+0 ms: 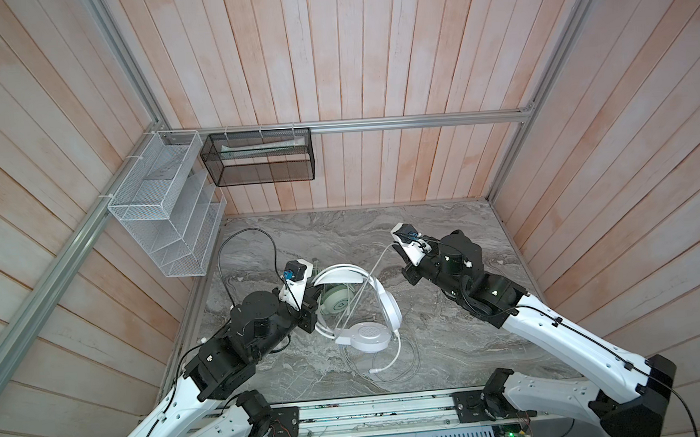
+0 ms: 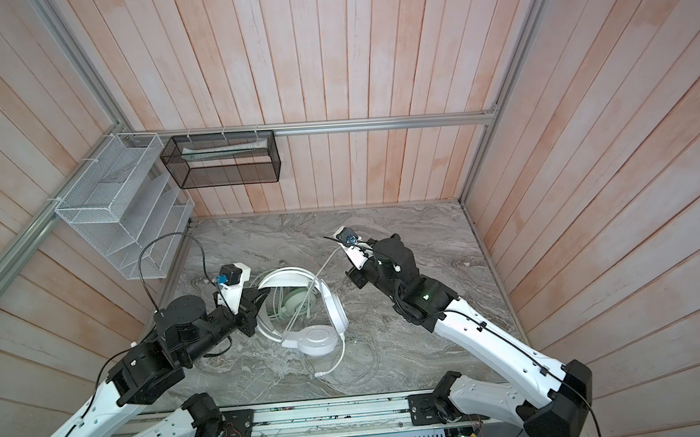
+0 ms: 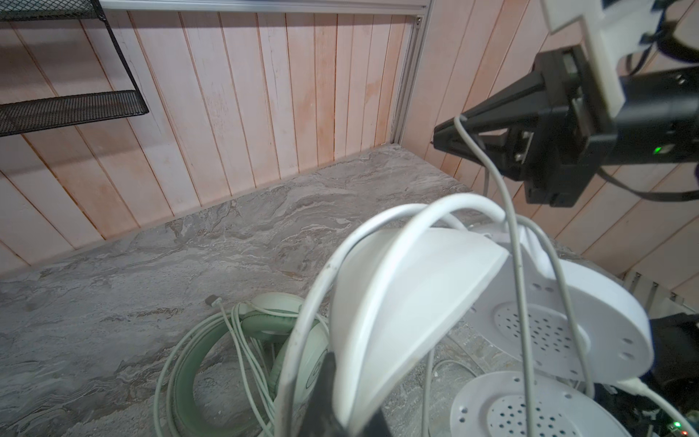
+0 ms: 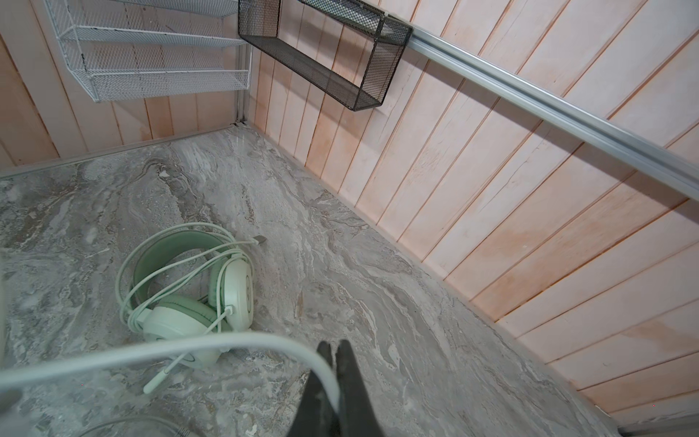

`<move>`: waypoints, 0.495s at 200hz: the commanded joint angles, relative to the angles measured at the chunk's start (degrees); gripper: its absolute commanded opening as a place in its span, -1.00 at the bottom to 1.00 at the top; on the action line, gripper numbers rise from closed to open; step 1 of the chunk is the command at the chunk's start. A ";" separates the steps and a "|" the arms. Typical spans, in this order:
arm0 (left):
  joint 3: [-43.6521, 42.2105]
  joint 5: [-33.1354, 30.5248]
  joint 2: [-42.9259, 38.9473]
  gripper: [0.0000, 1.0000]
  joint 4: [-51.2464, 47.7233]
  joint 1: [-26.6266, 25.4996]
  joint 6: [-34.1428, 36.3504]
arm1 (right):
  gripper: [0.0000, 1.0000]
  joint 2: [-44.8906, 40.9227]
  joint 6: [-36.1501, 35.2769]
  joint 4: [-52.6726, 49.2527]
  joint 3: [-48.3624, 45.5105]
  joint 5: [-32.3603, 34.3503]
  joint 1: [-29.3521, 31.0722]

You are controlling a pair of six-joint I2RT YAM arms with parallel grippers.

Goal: Wrap the headphones

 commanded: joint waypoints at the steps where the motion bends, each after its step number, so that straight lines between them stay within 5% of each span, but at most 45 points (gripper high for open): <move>1: 3.41 1.45 -1.73 -1.00 3.09 -0.21 -4.18 | -0.83 0.19 3.21 3.47 -2.13 -1.67 -0.59; 99: 14.61 -2.31 2.66 -1.00 -2.45 -0.14 -14.28 | -0.32 -3.47 10.88 11.69 -13.57 -8.15 -0.55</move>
